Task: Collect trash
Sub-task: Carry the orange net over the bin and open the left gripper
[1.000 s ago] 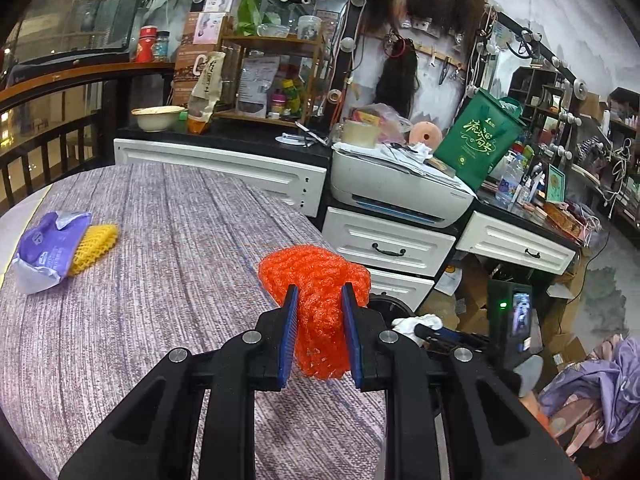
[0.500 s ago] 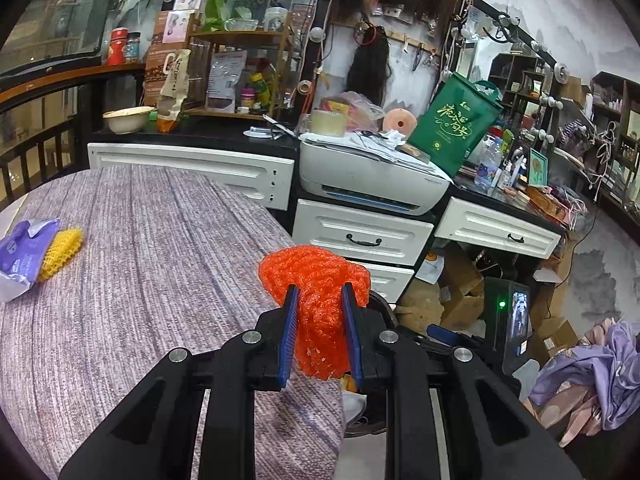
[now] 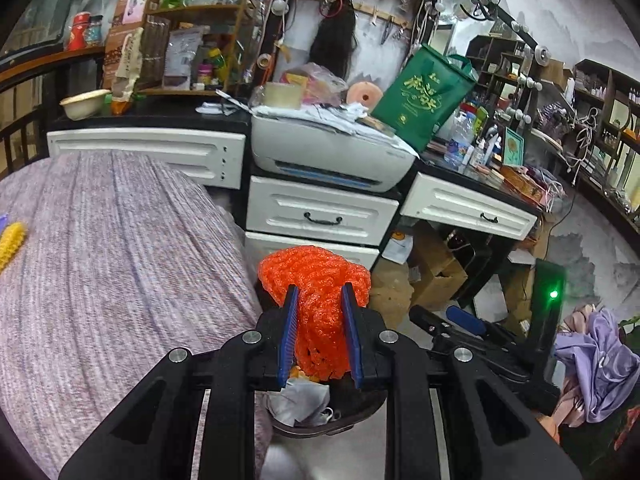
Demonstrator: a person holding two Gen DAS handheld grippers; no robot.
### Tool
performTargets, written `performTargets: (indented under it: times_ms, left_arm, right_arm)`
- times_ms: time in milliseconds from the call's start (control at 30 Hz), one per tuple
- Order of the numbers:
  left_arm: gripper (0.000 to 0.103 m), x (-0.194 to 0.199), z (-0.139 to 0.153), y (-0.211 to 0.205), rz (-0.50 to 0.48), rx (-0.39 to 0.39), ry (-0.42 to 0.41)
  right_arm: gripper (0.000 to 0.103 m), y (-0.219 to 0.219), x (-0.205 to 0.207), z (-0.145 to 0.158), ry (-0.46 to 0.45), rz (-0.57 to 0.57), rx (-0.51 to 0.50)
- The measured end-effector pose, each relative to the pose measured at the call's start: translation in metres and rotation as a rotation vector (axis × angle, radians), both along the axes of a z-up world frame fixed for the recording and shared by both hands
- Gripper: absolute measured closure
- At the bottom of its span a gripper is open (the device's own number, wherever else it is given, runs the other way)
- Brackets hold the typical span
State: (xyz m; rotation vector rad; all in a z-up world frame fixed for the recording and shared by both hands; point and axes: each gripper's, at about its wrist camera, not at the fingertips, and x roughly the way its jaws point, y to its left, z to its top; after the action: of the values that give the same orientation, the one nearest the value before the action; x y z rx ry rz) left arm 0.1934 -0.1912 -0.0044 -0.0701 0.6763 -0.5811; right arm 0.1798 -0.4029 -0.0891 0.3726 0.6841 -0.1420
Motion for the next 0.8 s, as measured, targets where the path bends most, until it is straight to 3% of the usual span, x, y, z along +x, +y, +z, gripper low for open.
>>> performTargets:
  times_ms: [233, 667, 700, 767, 800]
  left_arm:
    - [0.081, 0.018, -0.034, -0.033, -0.035, 0.069, 0.084]
    - [0.078, 0.026, -0.074, -0.085, -0.126, 0.195, 0.138]
    - [0.071, 0.025, -0.077, -0.087, -0.130, 0.204, 0.139]
    - [0.048, 0.022, -0.081, -0.088, -0.127, 0.230, 0.124]
    - [0.031, 0.019, -0.081, -0.088, -0.123, 0.237, 0.114]
  right_arm:
    - [0.029, -0.026, -0.015, -0.003, -0.004, -0.053, 0.016]
    - [0.029, -0.049, -0.022, -0.015, 0.011, -0.104, 0.053]
    - [0.029, -0.050, -0.022, -0.015, 0.013, -0.106, 0.053]
    - [0.029, -0.052, -0.022, -0.016, 0.017, -0.113, 0.056]
    - [0.029, -0.052, -0.022, -0.017, 0.018, -0.113, 0.060]
